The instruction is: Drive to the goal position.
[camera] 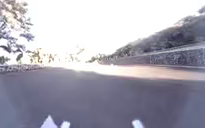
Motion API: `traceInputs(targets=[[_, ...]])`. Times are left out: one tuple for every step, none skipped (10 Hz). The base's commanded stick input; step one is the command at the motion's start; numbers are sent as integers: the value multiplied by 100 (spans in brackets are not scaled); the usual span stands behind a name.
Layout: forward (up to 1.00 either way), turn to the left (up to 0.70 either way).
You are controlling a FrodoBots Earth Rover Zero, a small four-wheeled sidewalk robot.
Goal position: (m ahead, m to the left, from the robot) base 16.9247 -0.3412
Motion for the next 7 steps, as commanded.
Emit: traceInputs(targets=[[50, 0], [50, 0], [50, 0], [50, 0], [50, 0], [50, 0], [50, 0]])
